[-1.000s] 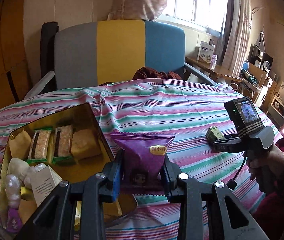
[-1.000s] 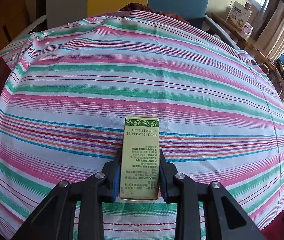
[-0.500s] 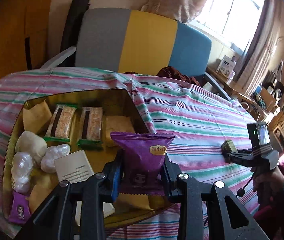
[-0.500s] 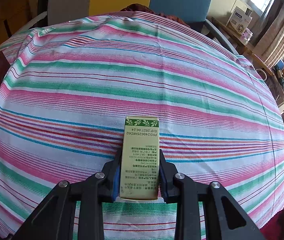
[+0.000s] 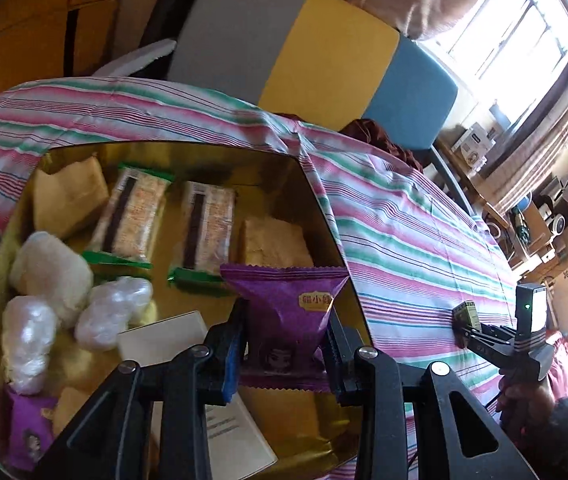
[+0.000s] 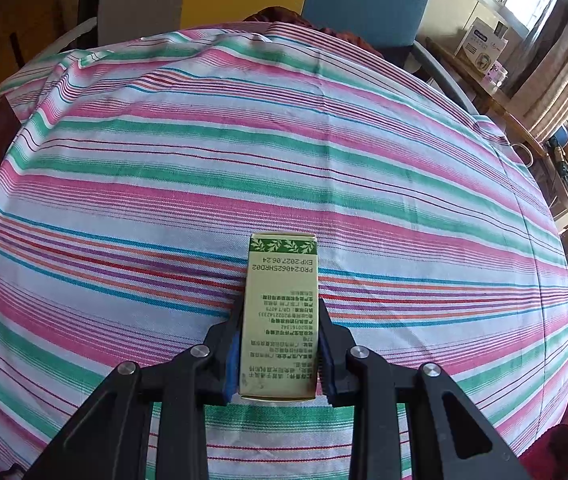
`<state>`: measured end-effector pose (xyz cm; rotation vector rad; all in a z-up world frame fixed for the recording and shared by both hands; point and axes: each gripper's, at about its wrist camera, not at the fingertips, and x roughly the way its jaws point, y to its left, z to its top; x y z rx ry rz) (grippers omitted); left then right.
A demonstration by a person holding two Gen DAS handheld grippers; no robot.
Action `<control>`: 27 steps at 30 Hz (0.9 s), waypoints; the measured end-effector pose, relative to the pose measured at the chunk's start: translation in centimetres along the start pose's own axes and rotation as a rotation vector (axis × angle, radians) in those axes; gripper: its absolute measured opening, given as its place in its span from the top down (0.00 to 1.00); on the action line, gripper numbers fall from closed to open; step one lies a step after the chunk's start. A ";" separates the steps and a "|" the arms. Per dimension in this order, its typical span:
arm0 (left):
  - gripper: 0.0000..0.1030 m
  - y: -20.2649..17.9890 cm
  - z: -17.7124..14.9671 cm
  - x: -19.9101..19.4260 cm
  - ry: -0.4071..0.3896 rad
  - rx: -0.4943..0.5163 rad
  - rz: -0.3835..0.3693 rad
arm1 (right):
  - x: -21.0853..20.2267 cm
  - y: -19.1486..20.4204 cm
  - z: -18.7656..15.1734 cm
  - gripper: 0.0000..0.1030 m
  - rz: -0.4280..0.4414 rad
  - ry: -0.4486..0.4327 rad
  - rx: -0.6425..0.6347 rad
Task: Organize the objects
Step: 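Carry the purple candy packet into the gold tray and open the left gripper, then carry the green-labelled box into the gold tray and open the right gripper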
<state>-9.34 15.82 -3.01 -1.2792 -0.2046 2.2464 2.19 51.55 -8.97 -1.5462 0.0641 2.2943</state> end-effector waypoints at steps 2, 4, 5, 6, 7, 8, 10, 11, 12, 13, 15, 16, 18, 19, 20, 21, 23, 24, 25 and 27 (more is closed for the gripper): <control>0.66 -0.5 0.0 1.0 0.026 0.012 0.012 | 0.0 0.0 0.0 0.70 0.001 0.001 0.000; 0.60 -0.7 -0.3 1.9 0.045 0.021 0.041 | 0.0 0.0 0.0 0.70 0.001 0.001 0.000; 0.58 -0.7 -0.4 2.2 0.049 0.028 0.055 | 0.0 0.0 0.0 0.70 0.002 0.001 -0.002; 0.57 -0.5 -0.6 2.3 0.050 0.035 0.073 | 0.0 0.1 0.0 0.70 0.002 0.001 -0.002; 0.57 -0.5 -0.7 2.4 0.047 0.041 0.089 | 0.0 0.0 0.0 0.70 0.002 0.002 -0.003; 0.57 -0.3 -0.8 2.4 0.043 0.045 0.097 | 0.0 0.0 0.0 0.70 0.002 0.002 -0.002; 0.57 -0.3 -1.0 1.9 0.024 0.060 0.114 | 0.0 0.0 0.0 0.70 0.002 0.002 -0.004; 0.57 -0.4 -1.1 1.7 0.014 0.072 0.121 | 0.0 0.0 0.0 0.70 0.002 0.002 -0.004; 0.57 -0.4 -1.1 1.5 0.007 0.084 0.130 | 0.0 0.0 0.0 0.70 0.001 0.001 -0.003; 0.57 -0.4 -1.2 1.3 0.000 0.088 0.138 | 0.0 0.0 -0.1 0.70 0.000 0.001 -0.002; 0.56 -0.2 -1.4 0.6 -0.018 0.085 0.143 | -0.1 0.1 -0.1 0.70 -0.002 0.002 0.001; 0.55 -0.1 -1.5 0.1 -0.032 0.087 0.151 | -0.1 0.1 -0.1 0.70 -0.001 0.003 0.005; 0.51 0.0 -1.8 -1.0 -0.061 0.097 0.176 | -0.2 0.0 0.0 0.71 0.000 0.011 0.016; 0.50 0.0 -2.0 -1.7 -0.076 0.104 0.189 | -0.4 0.0 0.0 0.71 0.001 0.018 0.023; 0.49 0.1 -2.1 -2.4 -0.092 0.112 0.200 | -0.7 0.1 0.1 0.71 0.017 0.020 0.034; 0.46 0.2 -2.3 -3.1 -0.114 0.121 0.217 | -1.3 0.3 0.3 0.71 0.035 0.009 0.050; 0.42 0.4 -2.5 -4.3 -0.149 0.132 0.256 | -3.3 1.2 0.6 0.71 0.083 -0.034 0.075; 0.40 0.7 -2.6 -5.0 -0.168 0.131 0.274 | -4.4 2.2 0.9 0.71 0.122 -0.060 0.076; 0.39 0.9 -2.7 -5.5 -0.180 0.127 0.284 | -5.5 3.3 1.2 0.71 0.161 -0.083 0.066; 0.37 1.5 -2.8 -6.5 -0.200 0.115 0.305 | -8.2 6.4 1.4 0.71 0.236 -0.135 0.022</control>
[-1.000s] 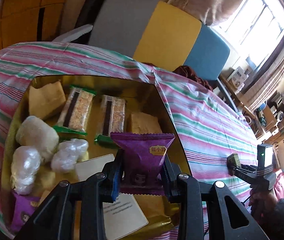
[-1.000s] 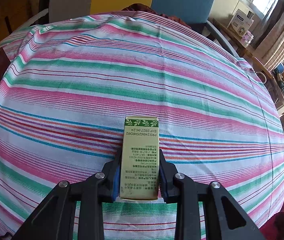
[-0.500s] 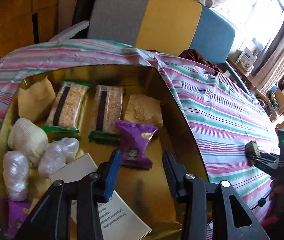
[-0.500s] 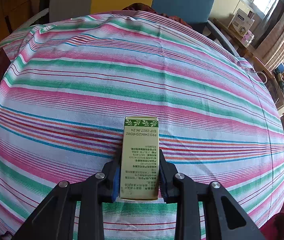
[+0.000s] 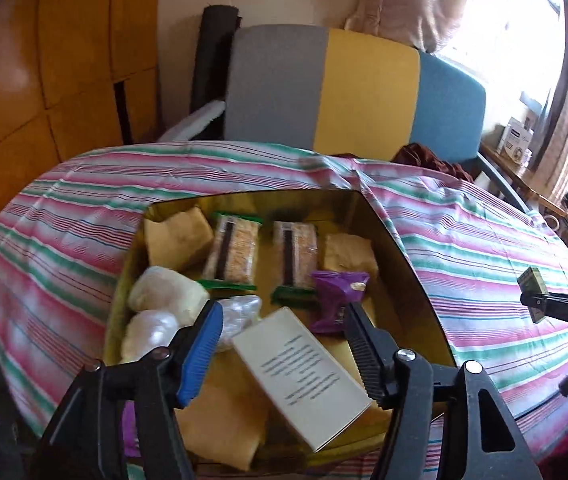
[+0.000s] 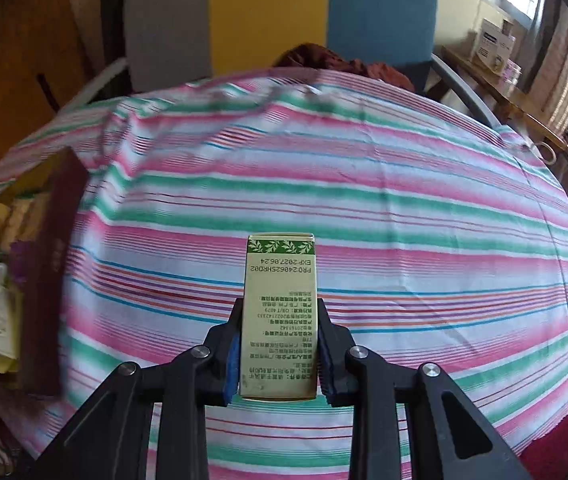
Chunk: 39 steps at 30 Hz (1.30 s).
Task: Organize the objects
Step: 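Carry the green-labelled box into the gold tray and open the right gripper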
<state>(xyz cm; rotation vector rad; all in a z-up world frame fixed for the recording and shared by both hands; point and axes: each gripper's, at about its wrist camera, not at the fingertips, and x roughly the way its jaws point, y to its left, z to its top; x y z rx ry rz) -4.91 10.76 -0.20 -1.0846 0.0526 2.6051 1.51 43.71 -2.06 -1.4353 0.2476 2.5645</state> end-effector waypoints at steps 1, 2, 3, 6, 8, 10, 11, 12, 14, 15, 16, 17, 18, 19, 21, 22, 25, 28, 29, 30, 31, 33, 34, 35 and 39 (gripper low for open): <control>0.35 0.3 0.0 -0.3 -0.007 -0.005 0.011 | -0.6 1.8 0.3 0.71 0.034 -0.015 -0.026; 0.34 0.6 0.0 -0.7 -0.017 -0.009 0.019 | -1.3 3.8 0.4 0.71 0.073 -0.031 -0.055; 0.31 0.9 -0.1 -1.1 -0.025 -0.013 0.027 | -1.9 5.7 0.5 0.71 0.105 -0.042 -0.080; 0.27 1.7 -0.2 -2.1 -0.050 -0.023 0.056 | -2.5 10.9 0.2 0.71 0.181 -0.044 -0.145; 0.22 2.1 -0.4 -2.6 -0.061 -0.026 0.071 | -2.3 13.8 -0.1 0.71 0.212 -0.034 -0.178; 0.17 2.7 -0.6 -2.9 -0.067 -0.038 0.081 | -1.9 15.8 -0.4 0.71 0.218 -0.026 -0.214; 0.17 3.0 -0.7 -3.0 -0.070 -0.045 0.086 | -1.6 16.8 -0.6 0.71 0.207 -0.023 -0.227; 0.16 3.3 -0.7 -3.0 -0.069 -0.052 0.091 | -1.3 17.5 -0.7 0.71 0.196 -0.018 -0.235; 0.14 3.8 -0.9 -3.0 -0.065 -0.066 0.101 | -0.7 18.1 -0.7 0.71 0.184 -0.003 -0.233; 0.12 4.0 -1.0 -3.0 -0.063 -0.074 0.103 | -0.3 18.4 -0.8 0.71 0.179 0.006 -0.230; 0.10 4.2 -1.1 -3.0 -0.062 -0.081 0.106 | 0.0 18.6 -0.8 0.71 0.177 0.011 -0.229; 0.08 4.4 -1.2 -3.0 -0.061 -0.087 0.109 | 0.3 18.7 -0.9 0.70 0.174 0.017 -0.227; 0.06 4.6 -1.4 -3.0 -0.060 -0.091 0.112 | 0.7 18.9 -1.0 0.67 0.165 0.026 -0.227; 0.04 4.7 -1.5 -2.9 -0.058 -0.095 0.117 | 1.1 19.1 -1.1 0.66 0.150 0.035 -0.227; 0.02 4.9 -1.6 -2.8 -0.055 -0.099 0.124 | 1.6 19.3 -1.3 0.62 0.137 0.045 -0.226; 0.00 5.0 -1.7 -2.9 -0.058 -0.101 0.127 | 1.7 19.3 -1.4 0.62 0.137 0.045 -0.223; 0.00 5.3 -1.9 -3.1 -0.066 -0.108 0.128 | 1.5 19.4 -1.7 0.60 0.133 0.022 -0.219; 0.00 5.7 -2.0 -3.3 -0.069 -0.127 0.143 | 0.8 19.1 -2.1 0.60 0.123 -0.017 -0.197; 0.00 5.8 -2.0 -3.3 -0.067 -0.127 0.156 | 0.6 19.0 -2.2 0.60 0.121 -0.031 -0.187; 0.00 5.8 -1.9 -3.3 -0.068 -0.125 0.172 | 0.2 18.7 -2.3 0.60 0.116 -0.050 -0.173; 0.00 5.7 -2.0 -3.3 -0.070 -0.121 0.189 | -0.1 18.5 -2.5 0.60 0.109 -0.069 -0.160; 0.00 5.8 -2.1 -3.5 -0.073 -0.126 0.188 | -0.9 18.1 -2.8 0.60 0.091 -0.113 -0.134; 0.00 5.9 -2.3 -3.7 -0.079 -0.133 0.178 | -1.4 17.8 -3.0 0.60 0.084 -0.137 -0.122; 0.00 6.0 -2.4 -3.8 -0.084 -0.138 0.178 | -1.8 17.6 -3.1 0.60 0.077 -0.157 -0.112; 0.00 5.8 -2.8 -4.8 -0.112 -0.136 0.171 | -3.8 17.3 -3.6 0.59 0.054 -0.235 -0.105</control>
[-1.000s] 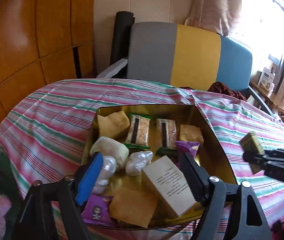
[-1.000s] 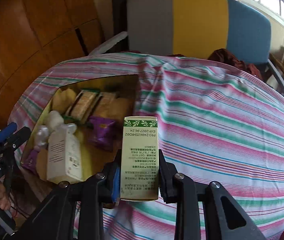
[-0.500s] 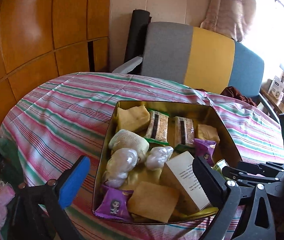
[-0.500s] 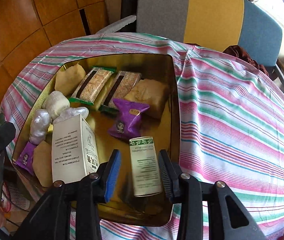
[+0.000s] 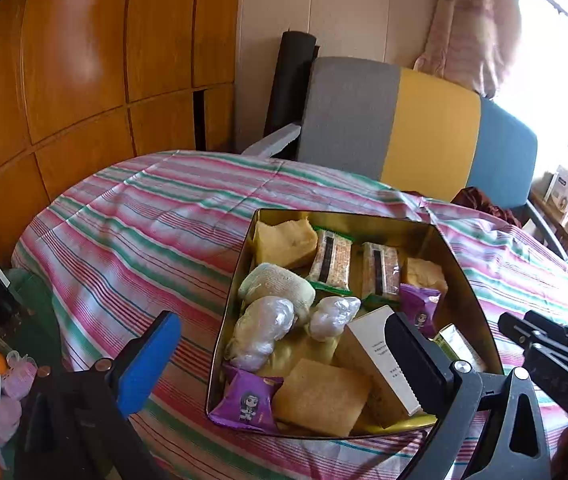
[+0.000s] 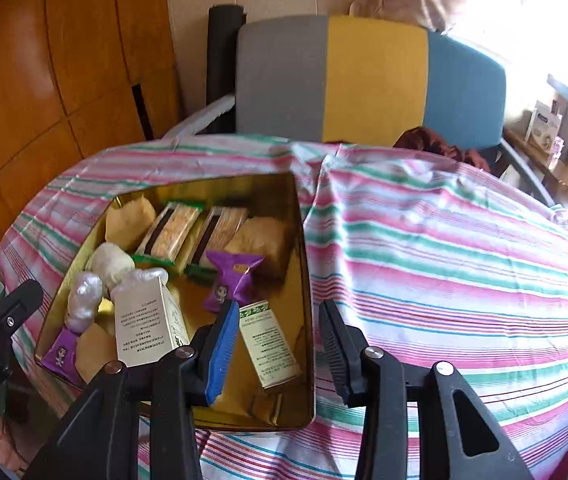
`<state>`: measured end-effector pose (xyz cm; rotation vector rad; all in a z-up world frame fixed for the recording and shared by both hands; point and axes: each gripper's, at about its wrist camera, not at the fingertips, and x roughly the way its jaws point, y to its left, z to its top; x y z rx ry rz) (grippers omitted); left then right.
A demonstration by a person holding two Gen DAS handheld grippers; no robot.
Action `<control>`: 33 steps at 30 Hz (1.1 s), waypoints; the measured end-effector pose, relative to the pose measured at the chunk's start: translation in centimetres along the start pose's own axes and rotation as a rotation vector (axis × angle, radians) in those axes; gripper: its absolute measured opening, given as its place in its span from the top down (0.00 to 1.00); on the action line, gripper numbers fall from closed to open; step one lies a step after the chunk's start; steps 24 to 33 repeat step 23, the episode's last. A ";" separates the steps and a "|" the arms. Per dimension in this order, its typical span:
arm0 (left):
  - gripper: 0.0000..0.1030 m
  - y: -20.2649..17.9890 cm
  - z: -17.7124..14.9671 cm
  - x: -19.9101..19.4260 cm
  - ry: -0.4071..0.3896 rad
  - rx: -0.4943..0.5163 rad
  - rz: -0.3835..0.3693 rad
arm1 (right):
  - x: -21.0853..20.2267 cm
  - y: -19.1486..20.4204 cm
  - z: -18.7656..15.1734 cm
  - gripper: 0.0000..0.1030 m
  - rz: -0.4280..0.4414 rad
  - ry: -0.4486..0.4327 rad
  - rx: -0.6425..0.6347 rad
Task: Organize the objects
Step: 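Carry the green-labelled box into the gold tray and open the right gripper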
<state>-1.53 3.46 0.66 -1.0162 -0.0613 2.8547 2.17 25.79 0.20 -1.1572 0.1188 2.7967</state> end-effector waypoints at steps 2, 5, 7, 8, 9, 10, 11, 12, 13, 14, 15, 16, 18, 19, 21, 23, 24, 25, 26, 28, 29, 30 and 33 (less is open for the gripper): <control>0.00 0.0 -0.1 -0.3 0.004 -0.004 -0.003 | -0.8 0.2 0.1 0.58 -0.008 -0.024 -0.006; 0.00 -0.1 -0.3 -0.7 0.011 -0.005 -0.013 | -1.8 0.7 0.1 0.58 -0.023 -0.053 -0.032; 0.00 -0.4 -0.5 -1.0 0.001 0.008 -0.006 | -2.3 1.2 -0.1 0.58 -0.031 -0.063 -0.049; 0.00 -0.5 -0.6 -1.2 -0.002 0.014 -0.008 | -2.4 1.4 -0.2 0.58 -0.028 -0.061 -0.055; 0.00 -0.6 -0.7 -1.3 -0.002 0.016 -0.009 | -2.4 1.5 -0.3 0.58 -0.024 -0.059 -0.058; 0.00 -0.6 -0.8 -1.4 -0.003 0.017 -0.011 | -2.4 1.7 -0.4 0.58 -0.024 -0.057 -0.062; 0.00 -0.6 -0.9 -1.5 -0.006 0.019 -0.013 | -2.4 1.8 -0.5 0.58 -0.023 -0.054 -0.066; 0.00 -0.7 -0.9 -1.6 -0.009 0.021 -0.013 | -2.3 1.8 -0.5 0.58 -0.021 -0.052 -0.067; 0.00 -0.7 -0.9 -1.7 -0.012 0.022 -0.012 | -2.3 1.9 -0.6 0.58 -0.019 -0.049 -0.066; 0.00 -0.7 -0.9 -1.8 -0.015 0.024 -0.010 | -2.2 1.9 -0.6 0.58 -0.019 -0.046 -0.064; 0.00 -0.8 -0.9 -1.9 -0.019 0.026 -0.009 | -2.3 1.9 -0.8 0.58 -0.018 -0.044 -0.063; 0.00 -0.8 -0.9 -1.9 -0.024 0.028 -0.007 | -2.3 1.9 -0.8 0.58 -0.018 -0.043 -0.062; 0.00 -0.8 -0.9 -2.0 -0.030 0.030 -0.004 | -2.3 1.9 -0.9 0.58 -0.018 -0.043 -0.060; 0.00 -0.8 -1.0 -1.9 -0.032 0.035 0.001 | -2.2 1.9 -1.0 0.58 -0.016 -0.042 -0.061; 0.00 -0.8 -1.0 -1.9 -0.030 0.034 0.003 | -2.1 2.1 -1.0 0.58 -0.013 -0.039 -0.064; 0.00 -0.7 -0.9 -1.8 -0.027 0.022 -0.004 | -2.1 2.2 -1.1 0.58 -0.011 -0.040 -0.065; 0.00 -0.7 -0.9 -1.8 -0.027 0.022 -0.004 | -2.1 2.2 -1.1 0.58 -0.011 -0.040 -0.065; 0.00 -0.7 -0.9 -1.8 -0.027 0.022 -0.004 | -2.1 2.2 -1.1 0.58 -0.011 -0.040 -0.065; 0.00 -0.7 -0.9 -1.8 -0.027 0.022 -0.004 | -2.1 2.2 -1.1 0.58 -0.011 -0.040 -0.065; 0.00 -0.7 -0.9 -1.8 -0.027 0.022 -0.004 | -2.1 2.2 -1.1 0.58 -0.011 -0.040 -0.065; 0.00 -0.7 -0.9 -1.8 -0.027 0.022 -0.004 | -2.1 2.2 -1.1 0.58 -0.011 -0.040 -0.065; 0.00 -0.7 -0.9 -1.8 -0.027 0.022 -0.004 | -2.1 2.2 -1.1 0.58 -0.011 -0.040 -0.065; 0.00 -0.7 -0.9 -1.8 -0.027 0.022 -0.004 | -2.1 2.2 -1.1 0.58 -0.011 -0.040 -0.065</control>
